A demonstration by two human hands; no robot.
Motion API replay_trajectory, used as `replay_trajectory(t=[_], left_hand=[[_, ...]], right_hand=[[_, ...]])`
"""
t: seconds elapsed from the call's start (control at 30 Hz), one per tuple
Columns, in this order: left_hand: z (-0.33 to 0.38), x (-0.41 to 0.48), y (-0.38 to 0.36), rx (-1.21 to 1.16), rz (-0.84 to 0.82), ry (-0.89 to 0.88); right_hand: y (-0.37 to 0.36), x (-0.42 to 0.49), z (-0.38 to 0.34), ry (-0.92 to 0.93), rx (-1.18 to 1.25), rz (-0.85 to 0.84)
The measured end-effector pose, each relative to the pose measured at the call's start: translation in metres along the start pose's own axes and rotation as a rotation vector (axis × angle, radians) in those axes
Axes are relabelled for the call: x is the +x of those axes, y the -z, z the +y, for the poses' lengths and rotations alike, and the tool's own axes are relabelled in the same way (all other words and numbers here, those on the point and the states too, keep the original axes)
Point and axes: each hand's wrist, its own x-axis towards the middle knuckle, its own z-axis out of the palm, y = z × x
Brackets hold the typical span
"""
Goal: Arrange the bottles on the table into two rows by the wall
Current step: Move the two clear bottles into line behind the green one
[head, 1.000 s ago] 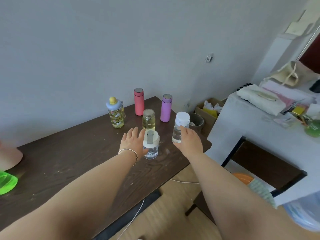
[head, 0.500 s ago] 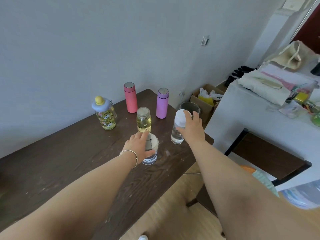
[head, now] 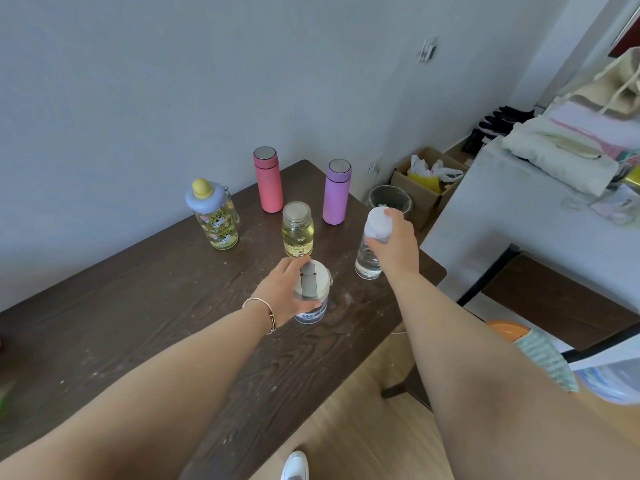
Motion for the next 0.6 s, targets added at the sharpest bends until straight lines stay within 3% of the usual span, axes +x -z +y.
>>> replay_trajectory(t=[0.33, 0.6], left_hand=[[0.008, -0.009, -0.002, -0.059, 0.100, 0.045], [0.029, -0.042, 0.016, -0.138, 0.237, 0.143]], right_hand=[[0.010, -0.019, 0.006, -0.014, 0.014, 0.027], [0.031, -0.052, -0.013, 0.062, 0.049, -0.068]])
